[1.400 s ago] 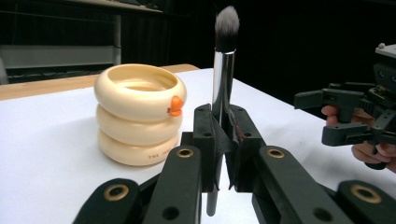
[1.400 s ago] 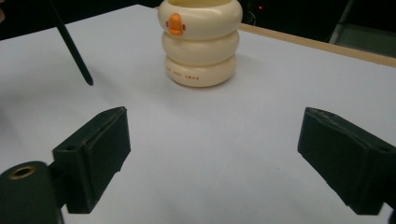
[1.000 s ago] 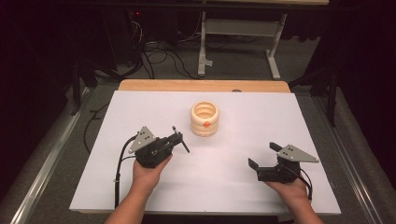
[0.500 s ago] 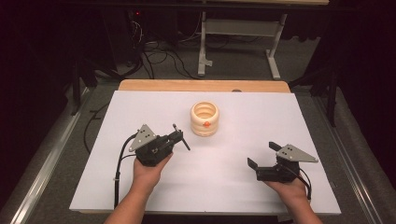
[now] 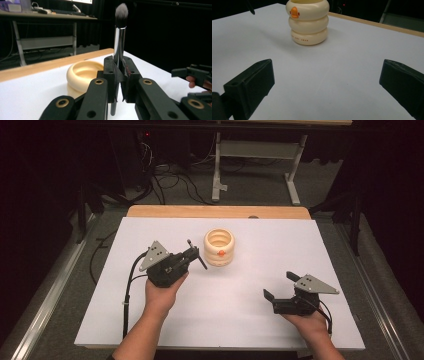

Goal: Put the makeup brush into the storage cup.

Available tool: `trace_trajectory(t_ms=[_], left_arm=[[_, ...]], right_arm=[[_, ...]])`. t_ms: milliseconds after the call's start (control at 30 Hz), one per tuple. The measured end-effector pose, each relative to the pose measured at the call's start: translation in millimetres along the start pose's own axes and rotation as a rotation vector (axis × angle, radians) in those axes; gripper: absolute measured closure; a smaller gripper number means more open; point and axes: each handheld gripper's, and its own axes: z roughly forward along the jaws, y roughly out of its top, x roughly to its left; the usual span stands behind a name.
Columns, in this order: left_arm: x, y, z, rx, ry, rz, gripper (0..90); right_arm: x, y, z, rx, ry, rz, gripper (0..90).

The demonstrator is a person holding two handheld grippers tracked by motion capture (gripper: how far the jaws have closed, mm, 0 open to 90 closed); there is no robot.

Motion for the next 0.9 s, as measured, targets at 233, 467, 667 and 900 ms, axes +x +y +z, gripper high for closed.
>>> trace_trajectory(t_ms=[233, 467, 667, 900], left_arm=[[1.3, 8.3, 7.7, 0.000, 0.008, -0.005, 83.6], [3.9, 15.9, 13.4, -0.006, 0.019, -0.009, 83.6], [6.6, 20.2, 21.5, 0.004, 0.032, -0.001, 83.6], [11.4, 23.8, 31.5, 0.012, 0.044, 0.003, 83.7]], right_arm=[[0.9, 0.0, -0.6, -0.002, 0.005, -0.003, 1.3], [1.8, -0.1, -0.5, -0.005, 0.009, 0.003, 1.2], [2.4, 0.1, 0.1, -0.006, 0.014, 0.001, 1.3], [2.1, 0.2, -0.6, -0.009, 0.017, 0.010, 1.3]])
